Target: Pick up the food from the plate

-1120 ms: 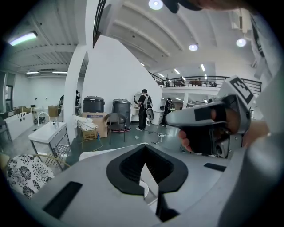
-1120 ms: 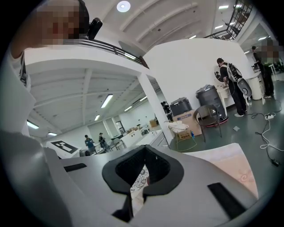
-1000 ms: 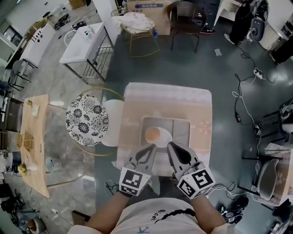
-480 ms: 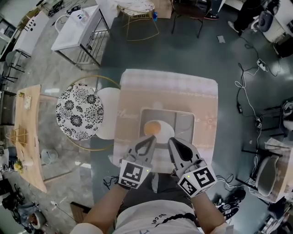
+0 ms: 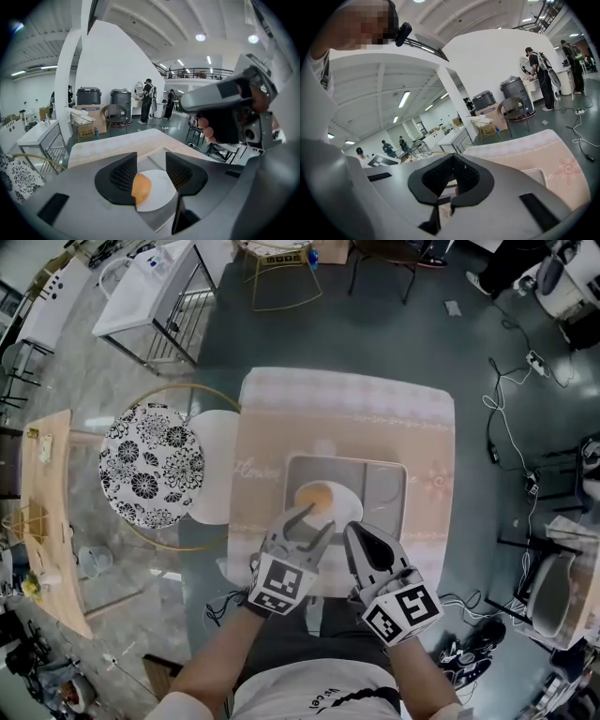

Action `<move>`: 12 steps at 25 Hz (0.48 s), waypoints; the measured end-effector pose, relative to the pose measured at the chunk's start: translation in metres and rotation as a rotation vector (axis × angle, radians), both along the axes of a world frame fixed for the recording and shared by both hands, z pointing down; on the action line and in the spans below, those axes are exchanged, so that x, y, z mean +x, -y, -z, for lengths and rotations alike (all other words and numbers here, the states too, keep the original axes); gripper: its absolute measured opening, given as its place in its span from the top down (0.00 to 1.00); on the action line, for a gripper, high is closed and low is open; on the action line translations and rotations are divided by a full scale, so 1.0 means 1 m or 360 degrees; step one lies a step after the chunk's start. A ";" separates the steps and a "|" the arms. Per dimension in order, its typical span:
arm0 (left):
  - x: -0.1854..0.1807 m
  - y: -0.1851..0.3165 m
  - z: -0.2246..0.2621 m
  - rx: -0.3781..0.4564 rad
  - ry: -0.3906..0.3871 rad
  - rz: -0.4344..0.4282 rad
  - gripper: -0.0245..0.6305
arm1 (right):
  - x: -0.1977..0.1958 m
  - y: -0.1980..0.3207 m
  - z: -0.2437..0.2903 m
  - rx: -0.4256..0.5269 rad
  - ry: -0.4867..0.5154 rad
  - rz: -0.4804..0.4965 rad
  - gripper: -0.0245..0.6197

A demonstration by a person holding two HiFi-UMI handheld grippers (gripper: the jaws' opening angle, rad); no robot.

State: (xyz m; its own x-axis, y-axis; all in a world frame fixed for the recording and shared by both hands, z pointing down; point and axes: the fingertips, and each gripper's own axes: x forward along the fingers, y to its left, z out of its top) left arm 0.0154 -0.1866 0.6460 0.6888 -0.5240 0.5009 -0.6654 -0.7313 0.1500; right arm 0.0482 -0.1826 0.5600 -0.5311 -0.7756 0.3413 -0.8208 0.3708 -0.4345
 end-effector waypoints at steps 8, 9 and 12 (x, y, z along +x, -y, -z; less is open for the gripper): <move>0.001 0.011 -0.052 0.0023 0.0185 -0.0148 0.57 | 0.003 0.007 -0.021 -0.0017 -0.0002 -0.0020 0.94; 0.002 0.012 -0.058 0.0027 0.0206 -0.0178 0.55 | 0.005 0.008 -0.024 -0.0021 -0.0001 -0.0026 0.94; 0.003 0.013 -0.076 0.0027 0.0262 -0.0263 0.50 | 0.008 0.011 -0.031 -0.0030 0.0001 -0.0041 0.94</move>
State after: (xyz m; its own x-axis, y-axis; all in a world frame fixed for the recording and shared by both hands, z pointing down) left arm 0.0187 -0.2001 0.7218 0.6757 -0.4203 0.6056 -0.5509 -0.8338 0.0359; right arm 0.0563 -0.1932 0.5912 -0.5113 -0.7822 0.3558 -0.8296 0.3413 -0.4418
